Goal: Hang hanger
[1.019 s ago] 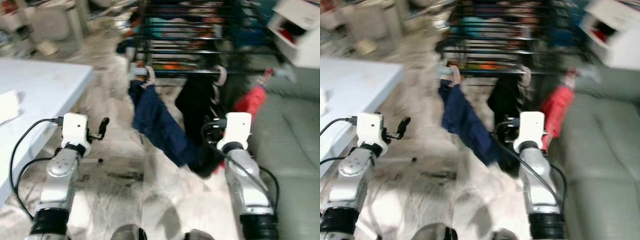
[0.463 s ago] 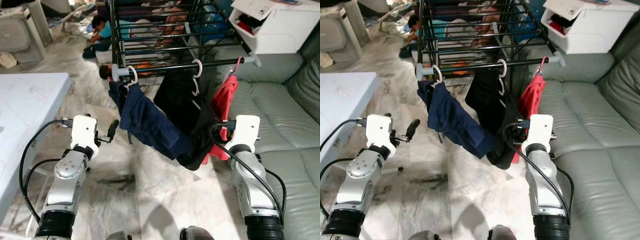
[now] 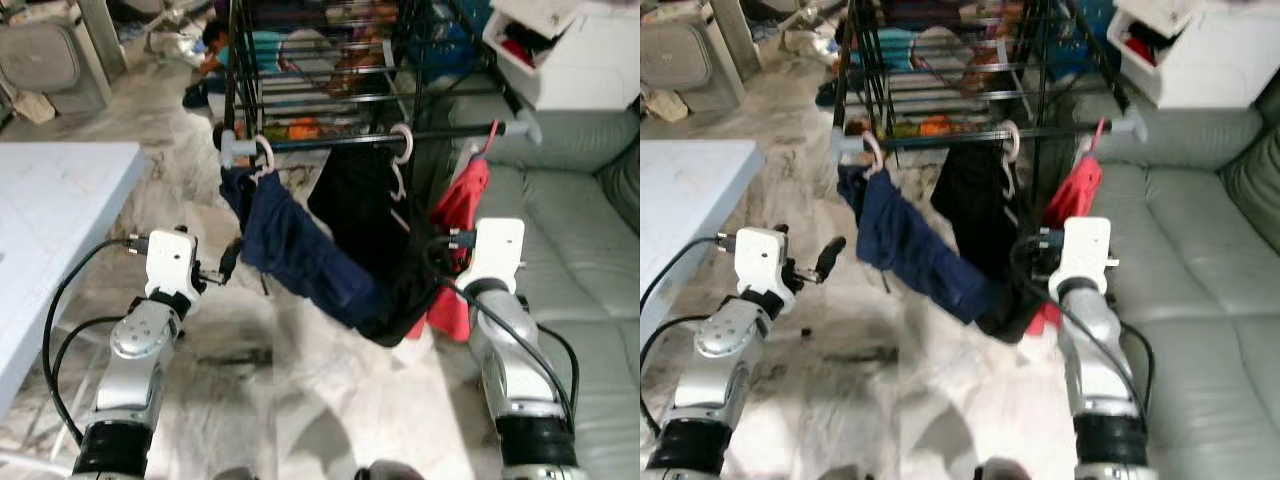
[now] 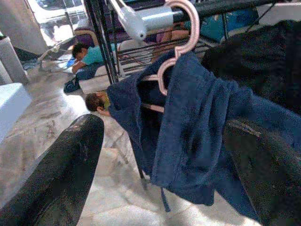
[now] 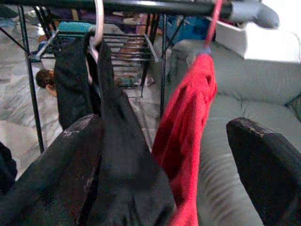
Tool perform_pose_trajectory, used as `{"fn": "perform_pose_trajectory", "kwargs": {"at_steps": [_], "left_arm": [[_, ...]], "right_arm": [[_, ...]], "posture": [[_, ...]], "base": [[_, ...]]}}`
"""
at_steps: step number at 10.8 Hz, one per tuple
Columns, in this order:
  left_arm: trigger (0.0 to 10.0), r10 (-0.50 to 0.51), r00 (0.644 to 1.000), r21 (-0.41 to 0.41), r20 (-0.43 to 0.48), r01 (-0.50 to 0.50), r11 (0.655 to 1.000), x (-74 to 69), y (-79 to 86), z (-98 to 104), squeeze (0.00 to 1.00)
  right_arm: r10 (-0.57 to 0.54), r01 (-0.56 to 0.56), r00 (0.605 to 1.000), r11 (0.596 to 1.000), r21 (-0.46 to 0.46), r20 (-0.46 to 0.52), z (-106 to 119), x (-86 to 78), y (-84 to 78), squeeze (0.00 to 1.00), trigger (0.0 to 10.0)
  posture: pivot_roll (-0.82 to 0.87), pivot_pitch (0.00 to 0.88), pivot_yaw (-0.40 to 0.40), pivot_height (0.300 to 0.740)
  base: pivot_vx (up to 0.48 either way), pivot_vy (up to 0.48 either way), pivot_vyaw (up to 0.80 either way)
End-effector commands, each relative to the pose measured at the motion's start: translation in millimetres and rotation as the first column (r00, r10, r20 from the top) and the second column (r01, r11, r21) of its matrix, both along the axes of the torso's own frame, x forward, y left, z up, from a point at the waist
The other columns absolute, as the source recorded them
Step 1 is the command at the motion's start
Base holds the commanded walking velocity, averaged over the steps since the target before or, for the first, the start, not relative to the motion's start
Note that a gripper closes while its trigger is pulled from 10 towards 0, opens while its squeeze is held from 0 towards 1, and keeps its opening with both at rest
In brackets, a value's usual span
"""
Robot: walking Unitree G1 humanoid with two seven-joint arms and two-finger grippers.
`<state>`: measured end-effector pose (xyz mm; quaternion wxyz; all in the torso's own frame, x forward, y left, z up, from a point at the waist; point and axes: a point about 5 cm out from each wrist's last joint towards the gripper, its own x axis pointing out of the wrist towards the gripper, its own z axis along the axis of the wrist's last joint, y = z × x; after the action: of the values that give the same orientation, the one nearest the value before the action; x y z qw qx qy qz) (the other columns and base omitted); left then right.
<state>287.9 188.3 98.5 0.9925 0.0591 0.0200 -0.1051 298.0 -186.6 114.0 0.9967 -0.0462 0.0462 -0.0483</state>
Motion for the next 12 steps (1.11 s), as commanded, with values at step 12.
{"fn": "perform_pose_trajectory", "kwargs": {"at_steps": [12], "left_arm": [[10.0, -0.018, 0.999, 0.057, -0.048, 0.02, 0.998, 0.0, 7.5, -5.8, 0.0]], "right_arm": [[0.018, -0.023, 0.992, 0.999, -0.04, -0.122, -12.8, 14.2, -13.6, 0.0, 10.0]], "posture": [[-0.02, 0.05, 0.017, 0.74]], "base": [[0.173, 0.04, 0.0]]}}
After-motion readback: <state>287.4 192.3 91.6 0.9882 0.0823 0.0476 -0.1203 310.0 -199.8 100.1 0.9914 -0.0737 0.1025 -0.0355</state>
